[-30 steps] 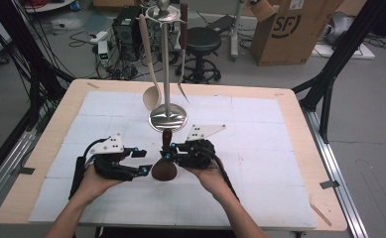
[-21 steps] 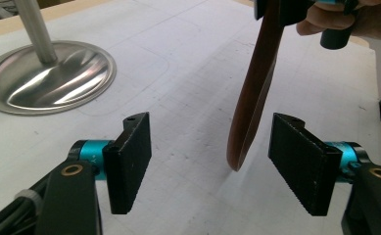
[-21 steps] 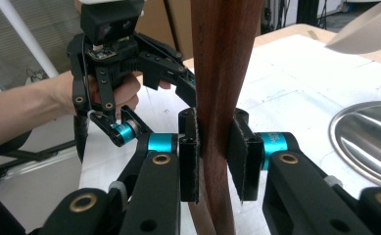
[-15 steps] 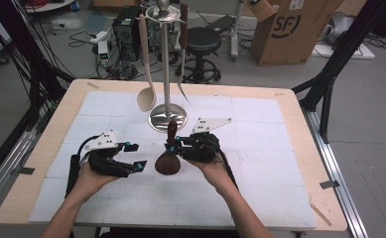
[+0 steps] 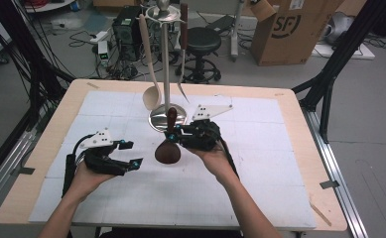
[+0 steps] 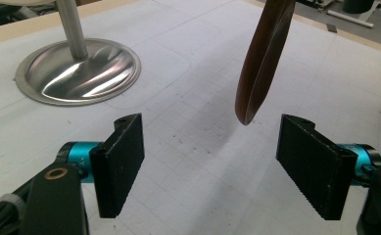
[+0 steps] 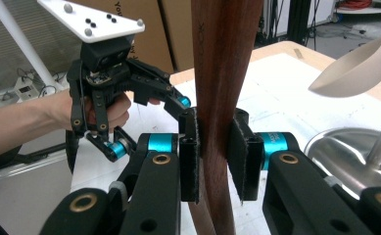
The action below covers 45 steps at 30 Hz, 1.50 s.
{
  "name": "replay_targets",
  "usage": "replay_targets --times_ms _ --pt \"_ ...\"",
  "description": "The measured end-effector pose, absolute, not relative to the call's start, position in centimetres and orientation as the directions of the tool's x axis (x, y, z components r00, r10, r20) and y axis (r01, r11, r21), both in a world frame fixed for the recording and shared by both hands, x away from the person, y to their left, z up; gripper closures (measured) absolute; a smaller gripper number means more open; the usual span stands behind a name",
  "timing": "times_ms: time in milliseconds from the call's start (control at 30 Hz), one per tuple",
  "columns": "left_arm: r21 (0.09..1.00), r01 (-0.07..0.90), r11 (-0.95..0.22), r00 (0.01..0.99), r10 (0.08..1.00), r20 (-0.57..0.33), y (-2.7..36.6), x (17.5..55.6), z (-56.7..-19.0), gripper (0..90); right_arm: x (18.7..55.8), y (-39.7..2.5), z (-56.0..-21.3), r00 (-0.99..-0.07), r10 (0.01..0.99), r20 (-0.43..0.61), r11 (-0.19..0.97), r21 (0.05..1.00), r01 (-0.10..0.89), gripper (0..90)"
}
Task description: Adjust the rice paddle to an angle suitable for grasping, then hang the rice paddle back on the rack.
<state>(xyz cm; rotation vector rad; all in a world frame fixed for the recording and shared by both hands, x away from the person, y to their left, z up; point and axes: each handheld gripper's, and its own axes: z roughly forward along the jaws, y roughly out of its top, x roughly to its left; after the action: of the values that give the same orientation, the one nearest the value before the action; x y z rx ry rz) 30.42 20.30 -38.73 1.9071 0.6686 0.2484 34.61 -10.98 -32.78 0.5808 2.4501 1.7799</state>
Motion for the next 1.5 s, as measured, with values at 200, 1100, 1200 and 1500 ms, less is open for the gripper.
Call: replay_targets --times_ms 200,1100,1200,1500 --pt "0.893 0.336 -0.301 0.822 0.556 -0.122 20.2 30.5 -38.8 25.2 35.3 -10.7 -31.5 -0.934 0.324 0.153 0.271 0.930 0.247 76.4" --pt "0.891 0.343 -0.298 0.812 0.571 -0.121 20.4 30.5 -38.8 22.9 36.0 -10.9 -29.5 -0.941 0.314 0.125 0.274 0.937 0.216 76.4" --pt "0.891 0.342 -0.298 0.811 0.572 -0.120 20.4 30.5 -38.8 22.7 36.2 -10.9 -29.2 -0.943 0.312 0.117 0.278 0.938 0.208 76.4" --pt "0.890 0.346 -0.298 0.807 0.578 -0.120 20.4 30.5 -38.8 22.4 36.3 -11.0 -28.8 -0.943 0.312 0.114 0.275 0.940 0.204 76.4"
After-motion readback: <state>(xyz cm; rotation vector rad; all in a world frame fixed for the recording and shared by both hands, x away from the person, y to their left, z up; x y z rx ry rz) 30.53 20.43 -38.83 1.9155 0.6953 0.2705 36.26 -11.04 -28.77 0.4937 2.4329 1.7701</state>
